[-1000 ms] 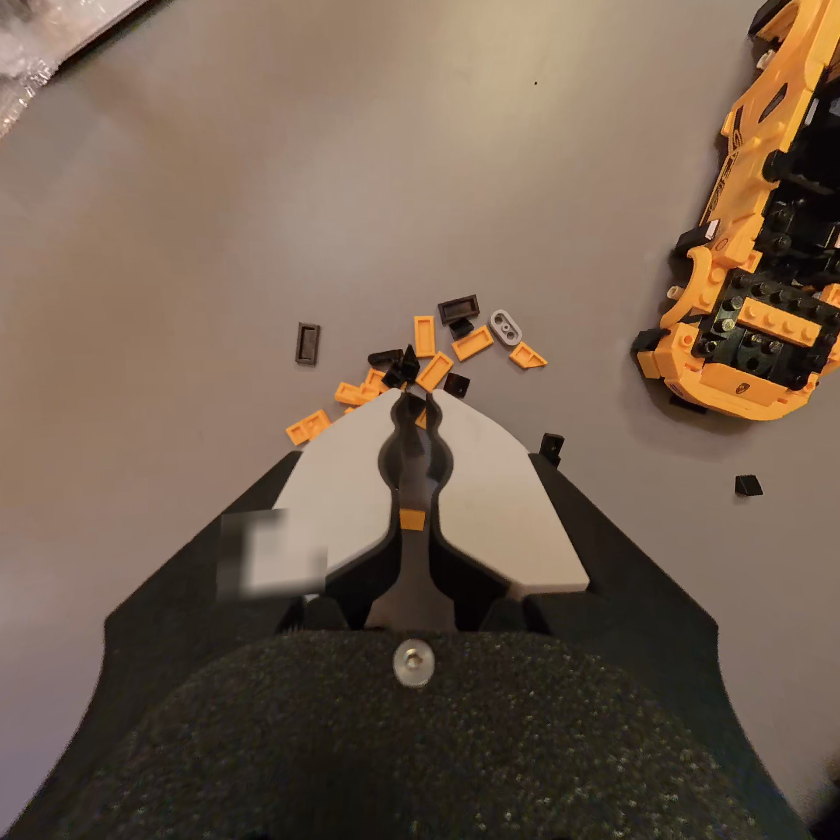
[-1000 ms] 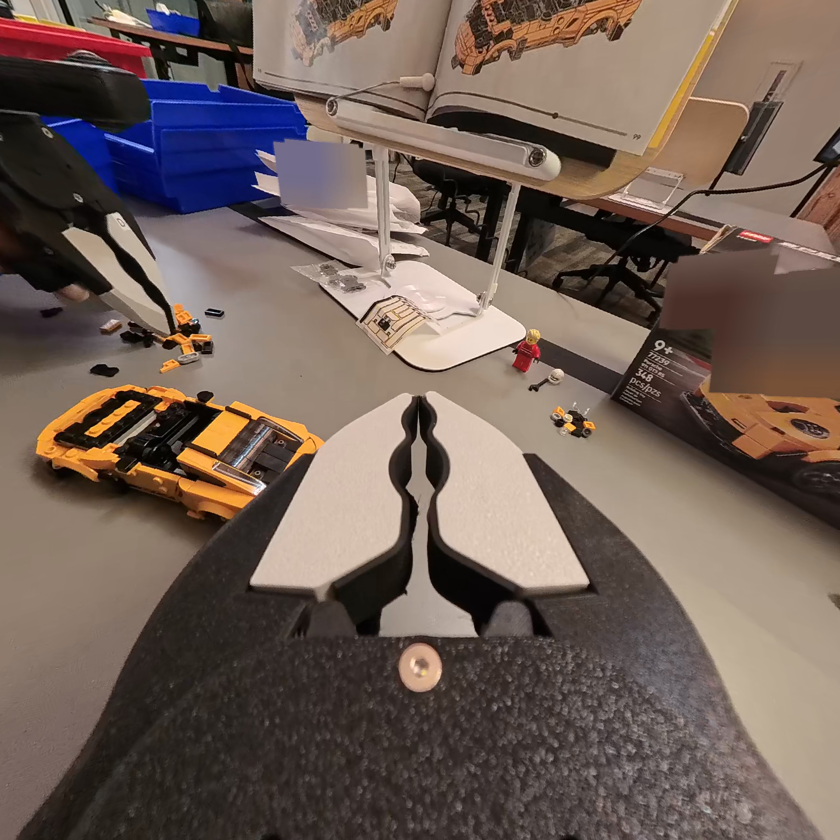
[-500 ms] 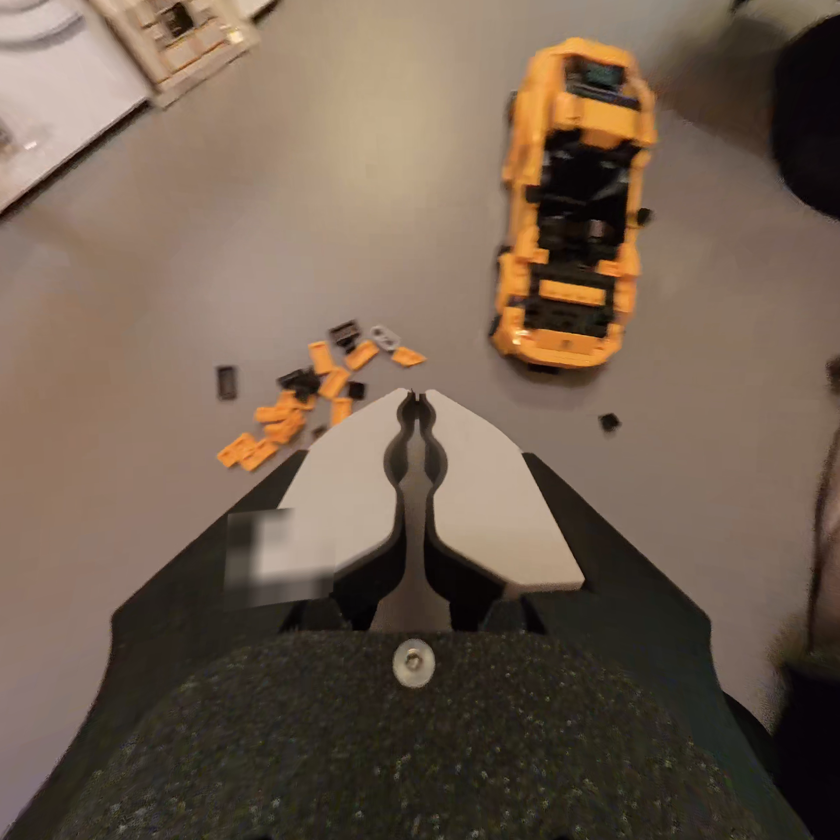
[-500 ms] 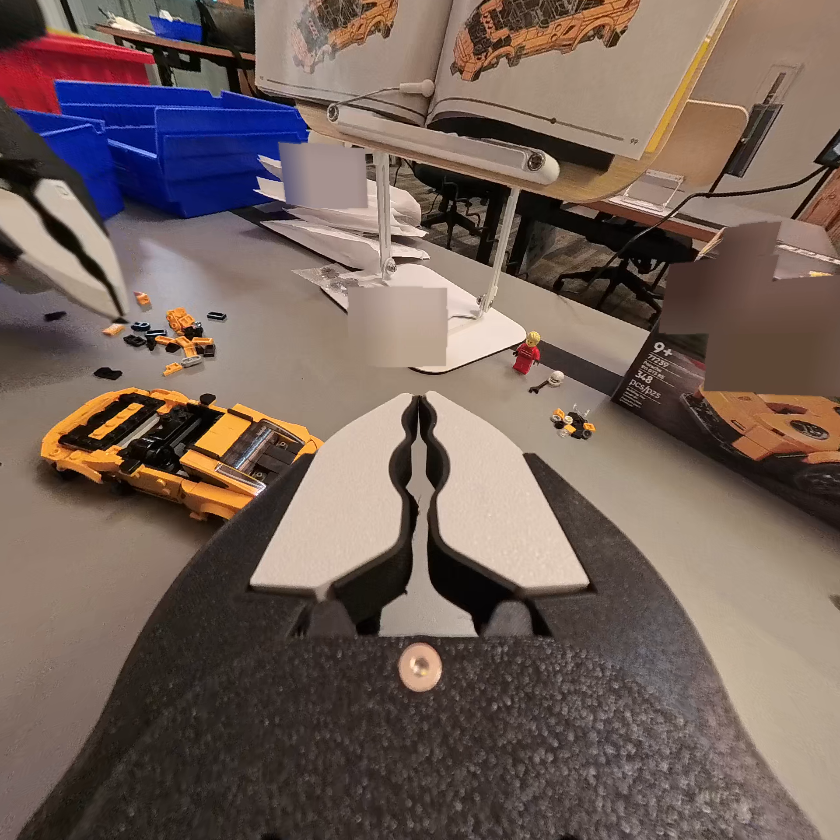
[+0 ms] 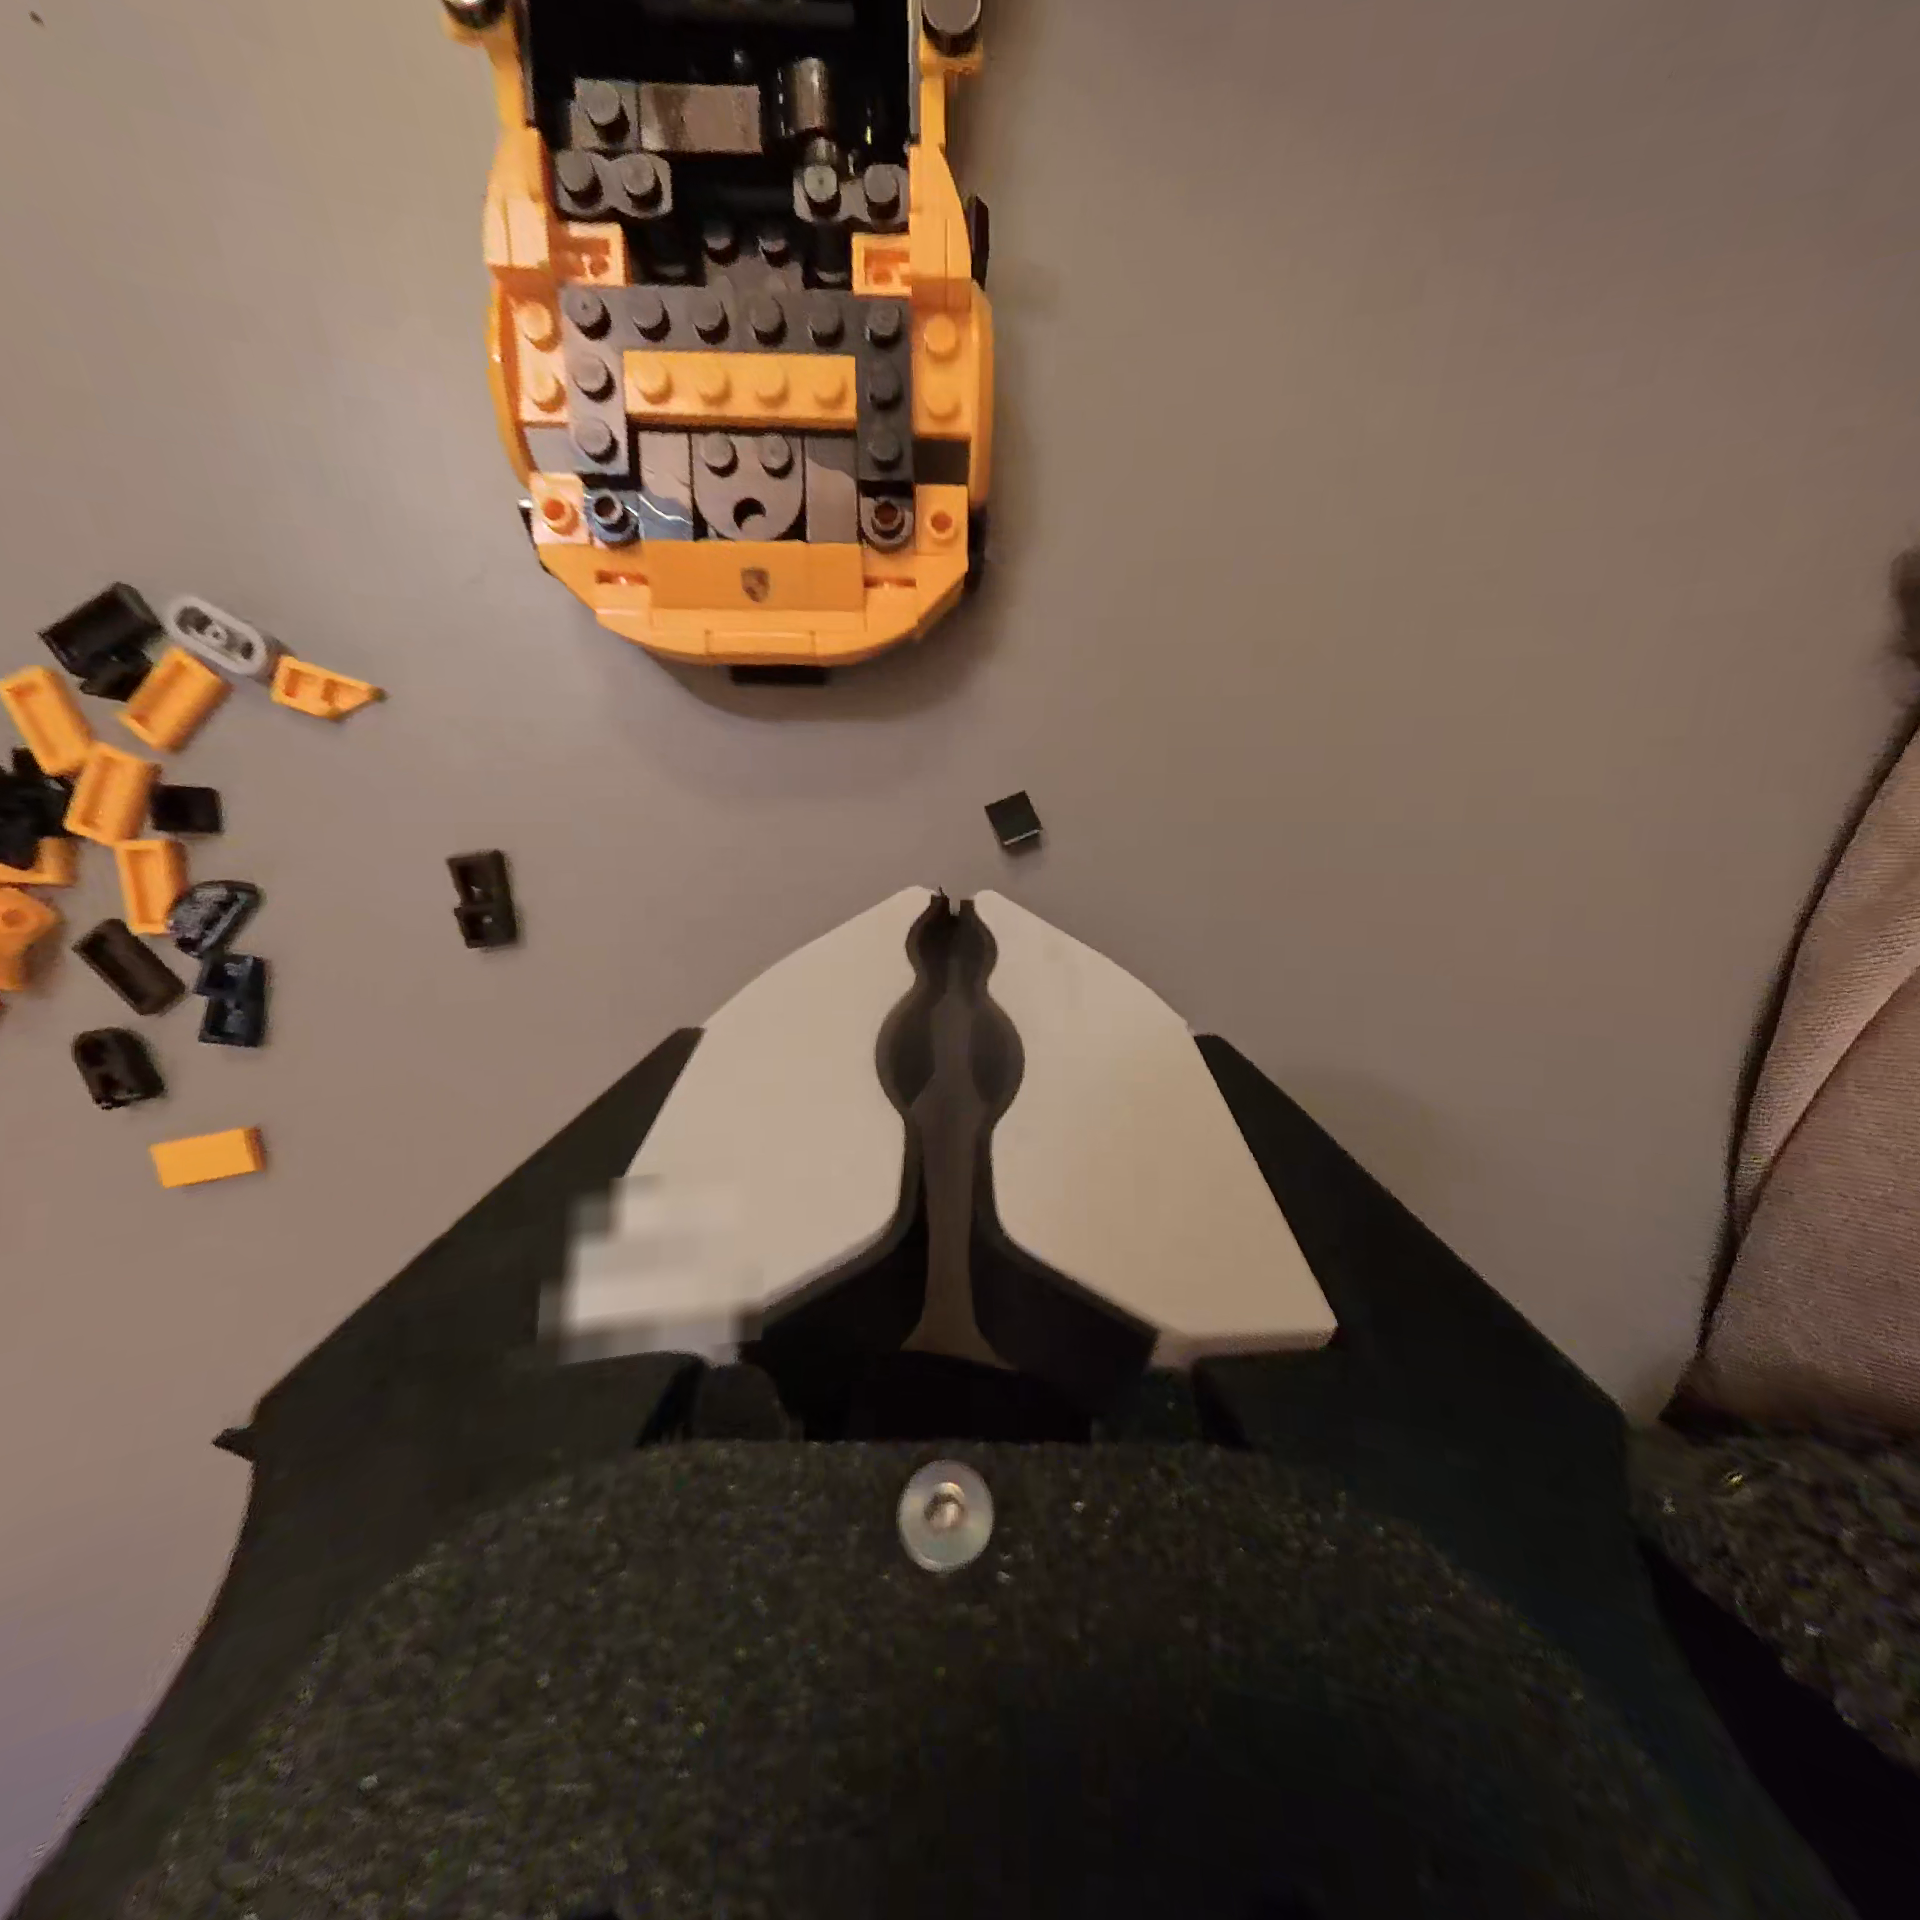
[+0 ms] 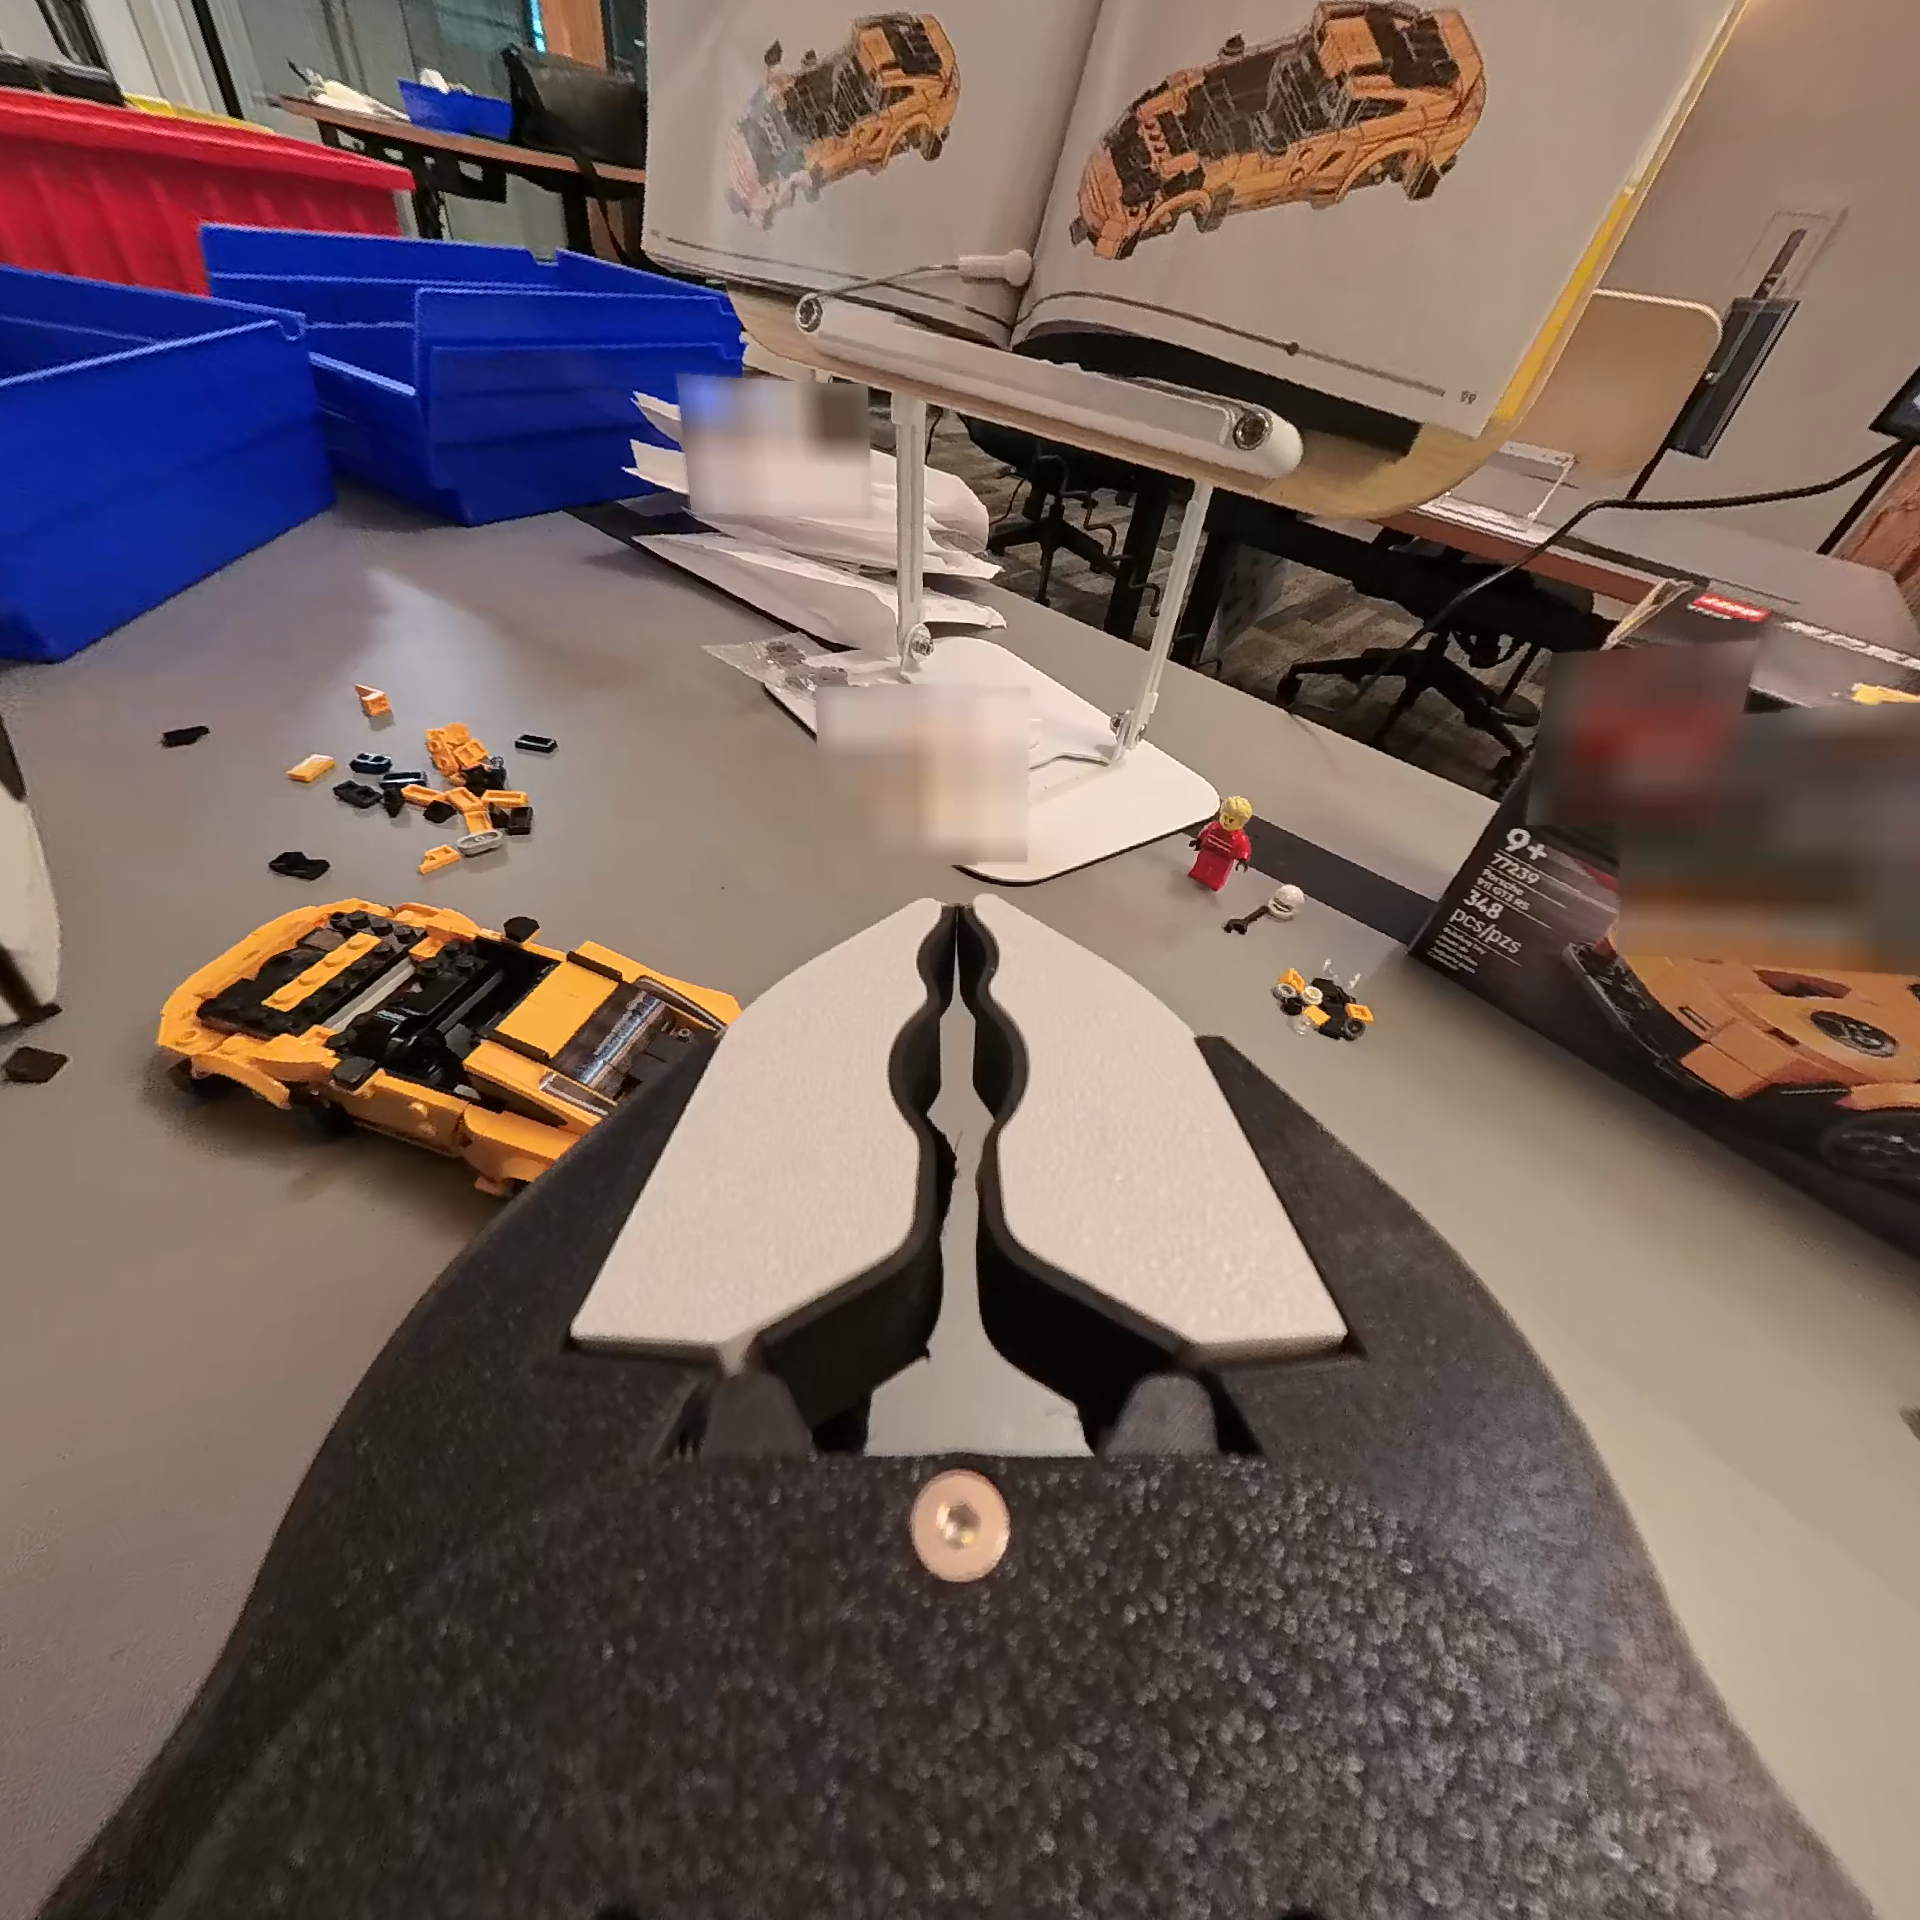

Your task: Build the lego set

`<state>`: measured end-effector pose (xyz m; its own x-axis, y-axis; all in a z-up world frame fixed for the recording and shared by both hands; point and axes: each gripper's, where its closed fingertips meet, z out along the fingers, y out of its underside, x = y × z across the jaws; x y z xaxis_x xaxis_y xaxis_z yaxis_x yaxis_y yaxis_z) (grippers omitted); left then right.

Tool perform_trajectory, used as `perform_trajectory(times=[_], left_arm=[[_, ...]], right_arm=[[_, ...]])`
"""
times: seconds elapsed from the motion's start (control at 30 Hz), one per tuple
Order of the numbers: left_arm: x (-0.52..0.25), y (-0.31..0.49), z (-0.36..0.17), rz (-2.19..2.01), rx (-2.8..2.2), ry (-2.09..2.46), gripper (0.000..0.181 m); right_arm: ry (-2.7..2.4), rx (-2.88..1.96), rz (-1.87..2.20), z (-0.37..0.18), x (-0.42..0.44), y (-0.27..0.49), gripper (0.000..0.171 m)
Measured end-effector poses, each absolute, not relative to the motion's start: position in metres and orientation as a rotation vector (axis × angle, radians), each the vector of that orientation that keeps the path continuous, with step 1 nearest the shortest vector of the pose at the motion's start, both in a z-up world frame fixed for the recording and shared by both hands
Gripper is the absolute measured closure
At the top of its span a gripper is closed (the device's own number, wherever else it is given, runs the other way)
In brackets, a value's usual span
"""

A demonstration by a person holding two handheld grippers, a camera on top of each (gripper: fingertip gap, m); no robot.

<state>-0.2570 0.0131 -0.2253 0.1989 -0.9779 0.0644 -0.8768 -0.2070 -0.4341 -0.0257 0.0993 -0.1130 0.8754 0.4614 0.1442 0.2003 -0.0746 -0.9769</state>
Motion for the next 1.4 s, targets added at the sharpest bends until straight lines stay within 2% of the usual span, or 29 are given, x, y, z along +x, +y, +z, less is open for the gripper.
perform_trajectory(times=[0.1,0.27,0.37,0.47,0.6,0.77,1.0,1.23,1.3,1.4], left_arm=[[-0.257,0.009,-0.225,-0.541,-2.208,1.726,0.179],[-0.256,0.0,-0.22,-0.673,-2.208,1.722,0.164],[-0.256,-0.002,-0.208,-0.767,-2.175,1.715,0.161],[-0.26,0.012,-0.195,-0.789,-2.155,1.669,0.162],[-0.268,0.069,-0.191,-0.592,-2.145,1.567,0.17],[-0.271,0.126,-0.207,-0.362,-2.158,1.56,0.174],[-0.266,0.147,-0.225,-0.214,-2.131,1.696,0.171],[-0.264,0.146,-0.228,-0.27,-2.135,1.729,0.174],[-0.257,0.138,-0.221,-0.433,-2.112,1.673,0.175],[-0.232,0.112,-0.185,-0.954,-2.03,1.453,0.174]], right_arm=[[-0.522,-1.649,0.233,-0.111,-0.026,0.099,0.171],[-0.523,-1.647,0.233,-0.111,-0.027,0.099,0.171],[-0.523,-1.648,0.233,-0.111,-0.027,0.099,0.171],[-0.522,-1.651,0.233,-0.112,-0.028,0.1,0.171],[-0.523,-1.653,0.235,-0.113,-0.028,0.101,0.171],[-0.517,-1.658,0.229,-0.114,-0.027,0.102,0.171],[-0.509,-1.668,0.234,-0.116,-0.024,0.104,0.171],[-0.509,-1.679,0.24,-0.119,-0.024,0.105,0.171],[-0.511,-1.677,0.246,-0.119,-0.025,0.105,0.171],[-0.547,-1.63,0.333,-0.112,-0.039,0.098,0.171]])
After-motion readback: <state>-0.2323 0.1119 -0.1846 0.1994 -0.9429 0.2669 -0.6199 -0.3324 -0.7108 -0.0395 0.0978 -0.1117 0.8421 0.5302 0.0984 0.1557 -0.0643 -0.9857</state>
